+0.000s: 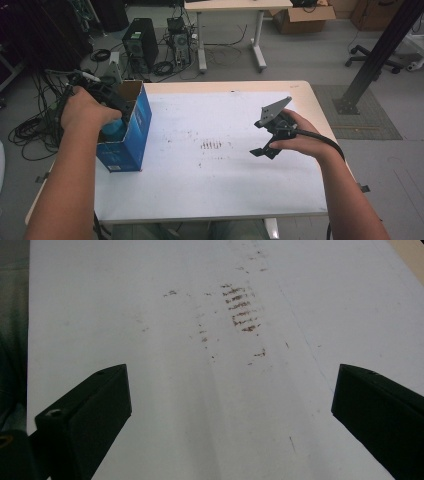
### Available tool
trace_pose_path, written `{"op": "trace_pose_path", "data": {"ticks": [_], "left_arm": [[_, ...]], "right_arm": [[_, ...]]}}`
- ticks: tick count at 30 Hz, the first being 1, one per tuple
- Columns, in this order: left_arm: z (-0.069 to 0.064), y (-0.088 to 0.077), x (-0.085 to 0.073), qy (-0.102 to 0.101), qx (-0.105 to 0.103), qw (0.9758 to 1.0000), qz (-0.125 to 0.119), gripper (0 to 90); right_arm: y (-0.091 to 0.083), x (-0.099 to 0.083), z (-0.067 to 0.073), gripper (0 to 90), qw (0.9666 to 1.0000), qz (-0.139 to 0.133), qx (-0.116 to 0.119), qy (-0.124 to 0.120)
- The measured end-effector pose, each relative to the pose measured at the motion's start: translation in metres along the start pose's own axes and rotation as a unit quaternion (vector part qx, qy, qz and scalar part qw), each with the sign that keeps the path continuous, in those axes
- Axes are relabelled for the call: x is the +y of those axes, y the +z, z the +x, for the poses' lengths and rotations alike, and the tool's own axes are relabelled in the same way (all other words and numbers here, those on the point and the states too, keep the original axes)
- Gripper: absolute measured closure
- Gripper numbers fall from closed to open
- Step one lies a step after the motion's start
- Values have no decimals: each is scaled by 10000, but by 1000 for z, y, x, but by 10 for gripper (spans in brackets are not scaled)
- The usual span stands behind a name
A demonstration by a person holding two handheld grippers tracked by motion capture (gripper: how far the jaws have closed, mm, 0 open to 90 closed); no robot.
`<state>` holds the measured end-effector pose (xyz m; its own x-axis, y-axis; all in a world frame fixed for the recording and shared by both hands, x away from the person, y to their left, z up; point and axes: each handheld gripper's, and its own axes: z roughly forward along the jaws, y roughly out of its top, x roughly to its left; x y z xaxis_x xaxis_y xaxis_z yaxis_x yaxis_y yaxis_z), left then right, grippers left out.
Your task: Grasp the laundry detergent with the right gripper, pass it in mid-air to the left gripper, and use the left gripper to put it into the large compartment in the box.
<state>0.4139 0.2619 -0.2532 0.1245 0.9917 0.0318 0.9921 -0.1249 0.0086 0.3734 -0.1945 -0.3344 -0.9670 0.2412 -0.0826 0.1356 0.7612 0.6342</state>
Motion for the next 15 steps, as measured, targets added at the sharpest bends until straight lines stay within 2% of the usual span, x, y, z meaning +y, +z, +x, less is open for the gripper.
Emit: {"op": "trace_pose_path", "data": {"ticks": [6, 10, 15], "left_arm": [[-4, -14, -3, 54, 41, 9999, -90, 86], [-8, -22, -5, 148, 194, 9997, -101, 16], [-18, -36, -5, 426, 226, 9987, -151, 2]], "right_arm": [[-3, 1, 1, 27, 10000, -7, -20, -11], [-6, 2, 1, 27, 10000, -15, -41, -26], [-12, 4, 0, 27, 10000, -1, -80, -53]]}}
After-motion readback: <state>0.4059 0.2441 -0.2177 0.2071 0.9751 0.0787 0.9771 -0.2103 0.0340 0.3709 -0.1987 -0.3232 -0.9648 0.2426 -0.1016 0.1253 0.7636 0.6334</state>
